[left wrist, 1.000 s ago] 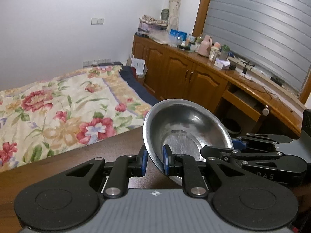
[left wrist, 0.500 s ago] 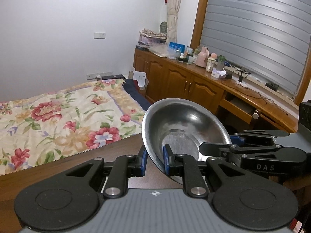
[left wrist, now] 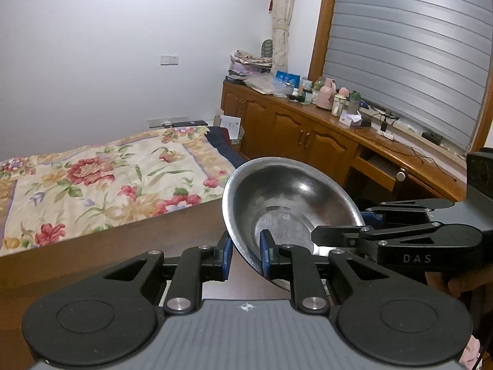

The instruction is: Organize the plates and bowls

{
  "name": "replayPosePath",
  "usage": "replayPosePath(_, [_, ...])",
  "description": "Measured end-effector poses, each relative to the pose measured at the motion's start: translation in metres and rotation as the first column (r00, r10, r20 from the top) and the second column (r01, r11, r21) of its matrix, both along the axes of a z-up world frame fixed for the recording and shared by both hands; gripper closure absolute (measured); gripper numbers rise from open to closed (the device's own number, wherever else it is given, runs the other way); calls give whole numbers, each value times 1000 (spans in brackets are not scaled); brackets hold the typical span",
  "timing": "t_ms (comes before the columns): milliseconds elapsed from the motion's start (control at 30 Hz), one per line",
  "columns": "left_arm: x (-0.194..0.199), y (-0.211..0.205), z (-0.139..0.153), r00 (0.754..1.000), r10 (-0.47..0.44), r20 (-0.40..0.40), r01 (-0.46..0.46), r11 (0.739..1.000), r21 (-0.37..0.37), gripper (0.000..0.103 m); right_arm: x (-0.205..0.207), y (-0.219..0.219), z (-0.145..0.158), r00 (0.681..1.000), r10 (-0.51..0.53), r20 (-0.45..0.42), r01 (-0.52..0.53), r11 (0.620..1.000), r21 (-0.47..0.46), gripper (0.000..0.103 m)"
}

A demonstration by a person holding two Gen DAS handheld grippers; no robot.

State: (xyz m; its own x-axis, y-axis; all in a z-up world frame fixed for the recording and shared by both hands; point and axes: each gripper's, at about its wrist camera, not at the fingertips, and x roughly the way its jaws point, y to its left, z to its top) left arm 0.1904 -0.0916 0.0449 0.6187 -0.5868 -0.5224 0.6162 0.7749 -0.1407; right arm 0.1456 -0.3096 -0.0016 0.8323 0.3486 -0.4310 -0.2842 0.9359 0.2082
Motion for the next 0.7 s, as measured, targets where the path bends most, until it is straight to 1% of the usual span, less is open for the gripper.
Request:
replayPosePath(133, [-16, 8, -6, 1000, 11, -9, -11, 1000, -2, 83, -12, 8, -3, 1000, 15, -12, -15, 1000, -4, 69])
replayPosePath(367, [-44, 21, -14, 999, 24, -37, -26, 999, -31, 83, -32, 17, -6, 999, 37, -37, -37, 999, -9, 69])
replayPosePath(467, [-56, 23, -15, 999, 31, -37, -32, 999, -25, 83, -40, 21, -6, 998, 47, -41, -48, 999, -15, 69])
replayPosePath(567, [-70, 26, -17, 998, 45, -33, -45, 999, -20, 83, -45, 24, -9, 997, 62, -54, -61, 998, 7, 69])
replayPosePath(633, [-77, 27, -19, 999, 50, -10, -51, 999, -9, 83, -47, 25, -14, 995, 74, -66, -73, 997, 18, 69])
replayPosePath(700, [-82, 31, -22, 998, 65, -6, -65, 998, -26, 83, -48, 27, -18, 993, 91, -73, -89, 996, 33, 69])
